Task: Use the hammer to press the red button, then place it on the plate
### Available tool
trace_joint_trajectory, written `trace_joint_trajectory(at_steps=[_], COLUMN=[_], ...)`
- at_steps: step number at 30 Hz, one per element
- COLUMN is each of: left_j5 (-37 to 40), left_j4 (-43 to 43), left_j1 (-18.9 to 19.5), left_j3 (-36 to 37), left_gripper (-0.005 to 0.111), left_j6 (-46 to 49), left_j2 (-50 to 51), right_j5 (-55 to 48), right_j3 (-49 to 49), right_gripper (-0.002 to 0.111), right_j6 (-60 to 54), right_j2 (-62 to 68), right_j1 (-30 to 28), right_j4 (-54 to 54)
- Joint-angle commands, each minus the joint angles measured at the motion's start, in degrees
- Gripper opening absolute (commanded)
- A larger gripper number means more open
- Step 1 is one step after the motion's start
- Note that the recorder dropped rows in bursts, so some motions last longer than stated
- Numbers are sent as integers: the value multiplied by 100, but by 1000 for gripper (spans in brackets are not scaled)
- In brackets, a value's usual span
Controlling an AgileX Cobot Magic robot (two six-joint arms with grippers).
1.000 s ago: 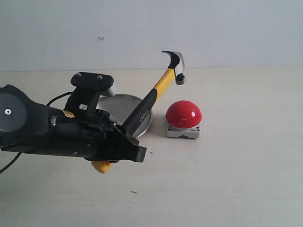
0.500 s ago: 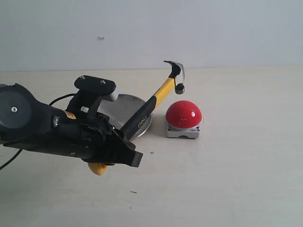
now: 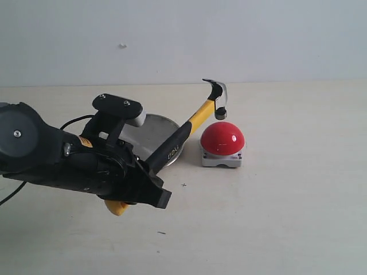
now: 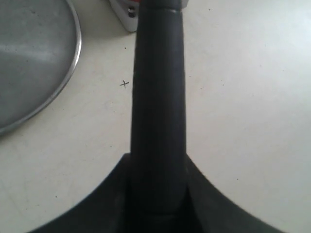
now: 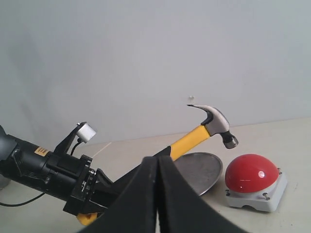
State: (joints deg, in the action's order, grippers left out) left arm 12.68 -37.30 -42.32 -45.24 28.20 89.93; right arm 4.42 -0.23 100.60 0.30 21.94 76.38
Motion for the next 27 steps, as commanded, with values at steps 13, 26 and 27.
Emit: trace_joint_trajectory(at_steps=[13,26,27], left_j5=[-104,90,90], left_j4=[124,268,268], left_j1=[14,233,233], left_j3=[-911,-862,-802], left_gripper=[0,0,0], left_j6=[46,-3,-3], left_j2=[-107,-56,-2], right_j5=[25,25,25], right_j3=[23,23,23], right_gripper=[0,0,0], right_j6=[-51,-51,-51], right_j2=[-30,-30,-30], right_j1=[3,3,3], right_j4=[60,60,60])
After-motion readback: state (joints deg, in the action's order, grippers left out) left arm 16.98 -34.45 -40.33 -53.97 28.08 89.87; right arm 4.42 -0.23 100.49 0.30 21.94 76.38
